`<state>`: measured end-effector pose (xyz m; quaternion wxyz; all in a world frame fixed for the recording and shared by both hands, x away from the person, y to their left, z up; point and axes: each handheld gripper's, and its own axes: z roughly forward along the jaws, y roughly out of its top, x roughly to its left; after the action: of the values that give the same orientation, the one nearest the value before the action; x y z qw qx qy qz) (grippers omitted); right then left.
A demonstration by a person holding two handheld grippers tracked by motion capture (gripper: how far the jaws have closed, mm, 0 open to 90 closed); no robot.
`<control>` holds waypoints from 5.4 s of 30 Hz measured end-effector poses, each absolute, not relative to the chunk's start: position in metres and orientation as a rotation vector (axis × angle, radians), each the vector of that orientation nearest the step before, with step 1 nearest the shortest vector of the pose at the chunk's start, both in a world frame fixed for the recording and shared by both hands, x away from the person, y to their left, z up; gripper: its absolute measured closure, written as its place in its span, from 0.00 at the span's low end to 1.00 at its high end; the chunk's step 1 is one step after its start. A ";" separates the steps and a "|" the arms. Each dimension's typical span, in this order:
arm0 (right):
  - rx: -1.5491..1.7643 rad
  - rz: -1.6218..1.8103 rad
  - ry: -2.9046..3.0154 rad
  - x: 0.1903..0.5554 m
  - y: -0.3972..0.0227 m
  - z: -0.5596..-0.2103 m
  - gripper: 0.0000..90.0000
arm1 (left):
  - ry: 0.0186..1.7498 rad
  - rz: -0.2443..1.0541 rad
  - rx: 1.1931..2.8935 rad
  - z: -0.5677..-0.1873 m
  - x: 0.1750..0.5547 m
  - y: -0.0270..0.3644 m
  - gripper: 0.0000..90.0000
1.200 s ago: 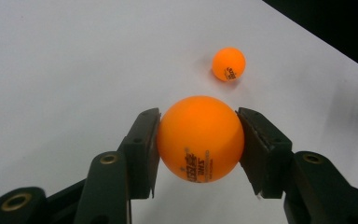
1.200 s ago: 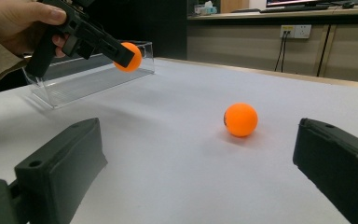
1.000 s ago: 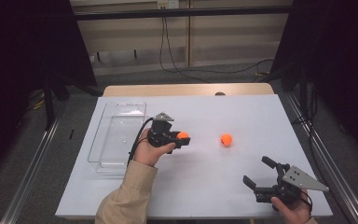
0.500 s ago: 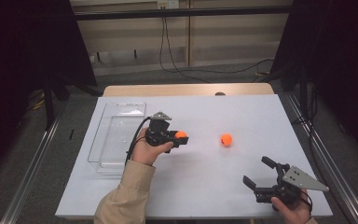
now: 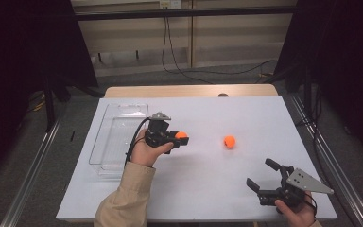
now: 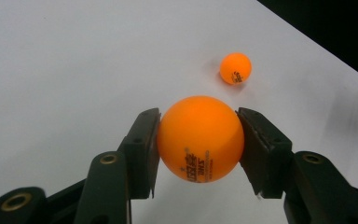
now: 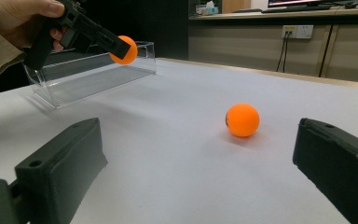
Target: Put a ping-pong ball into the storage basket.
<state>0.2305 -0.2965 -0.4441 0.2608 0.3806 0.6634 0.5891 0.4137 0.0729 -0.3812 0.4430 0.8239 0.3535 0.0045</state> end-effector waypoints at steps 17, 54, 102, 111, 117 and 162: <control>1.031 1.594 1.794 0.230 -0.297 -0.444 0.01 | 0.896 0.014 2.027 -0.378 0.415 0.081 0.56; 1.027 1.598 1.795 0.230 -0.296 -0.444 0.02 | 0.928 0.019 2.004 -0.372 0.417 0.095 0.56; 1.023 1.598 1.797 0.230 -0.296 -0.444 0.02 | 0.975 0.065 1.972 -0.360 0.419 0.123 0.56; 1.022 1.598 1.798 0.230 -0.296 -0.444 0.02 | 0.987 0.070 1.953 -0.359 0.420 0.129 0.56; 1.022 1.599 1.798 0.230 -0.296 -0.444 0.02 | 0.995 0.075 1.947 -0.359 0.421 0.133 0.56; 1.025 1.600 1.795 0.230 -0.296 -0.444 0.02 | 1.035 0.115 1.909 -0.357 0.424 0.153 0.56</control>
<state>0.2303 -0.2961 -0.4439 0.2608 0.3784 0.6630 0.5909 0.4241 0.1531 -0.3574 0.4651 0.7772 0.4213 0.0470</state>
